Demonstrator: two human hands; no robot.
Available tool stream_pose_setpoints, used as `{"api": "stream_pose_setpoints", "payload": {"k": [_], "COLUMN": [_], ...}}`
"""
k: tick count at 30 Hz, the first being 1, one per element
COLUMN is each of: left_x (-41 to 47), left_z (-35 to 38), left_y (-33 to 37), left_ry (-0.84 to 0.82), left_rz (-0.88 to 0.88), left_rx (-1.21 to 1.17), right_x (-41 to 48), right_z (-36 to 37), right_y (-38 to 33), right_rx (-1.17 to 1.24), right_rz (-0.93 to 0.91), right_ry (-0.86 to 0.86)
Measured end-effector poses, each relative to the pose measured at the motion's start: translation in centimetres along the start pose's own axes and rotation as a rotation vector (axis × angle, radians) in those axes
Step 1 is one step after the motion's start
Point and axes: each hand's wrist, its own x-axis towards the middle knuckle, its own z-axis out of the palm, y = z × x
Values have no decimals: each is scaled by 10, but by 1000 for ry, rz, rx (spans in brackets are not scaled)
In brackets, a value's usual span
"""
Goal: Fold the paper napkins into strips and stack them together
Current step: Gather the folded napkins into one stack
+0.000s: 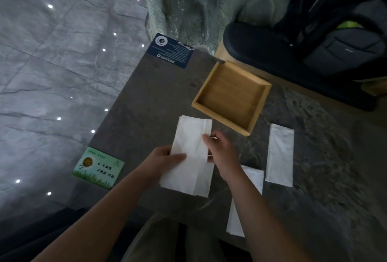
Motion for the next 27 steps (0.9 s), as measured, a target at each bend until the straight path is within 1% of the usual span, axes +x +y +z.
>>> {"api": "stream_pose_setpoints", "payload": {"k": [2, 4, 8, 15, 21, 27], "left_x": [4, 9, 17, 32, 38, 37], "left_z": [18, 32, 44, 42, 40, 36], "left_y": [-7, -13, -25, -33, -34, -36], "left_ry": [52, 67, 138, 198, 257, 263], "left_rz": [-5, 6, 61, 73, 101, 120], "left_rx": [114, 190, 282, 419, 660, 716], "right_x": [-2, -2, 9, 24, 27, 27], "right_z": [-11, -18, -24, -29, -26, -19], "right_y": [17, 33, 52, 58, 69, 71], "right_rx": [-91, -178, -314, -371, -347, -396], "right_rz": [-24, -49, -62, -53, -8, 40], "right_ry": [57, 94, 112, 133, 171, 224]}}
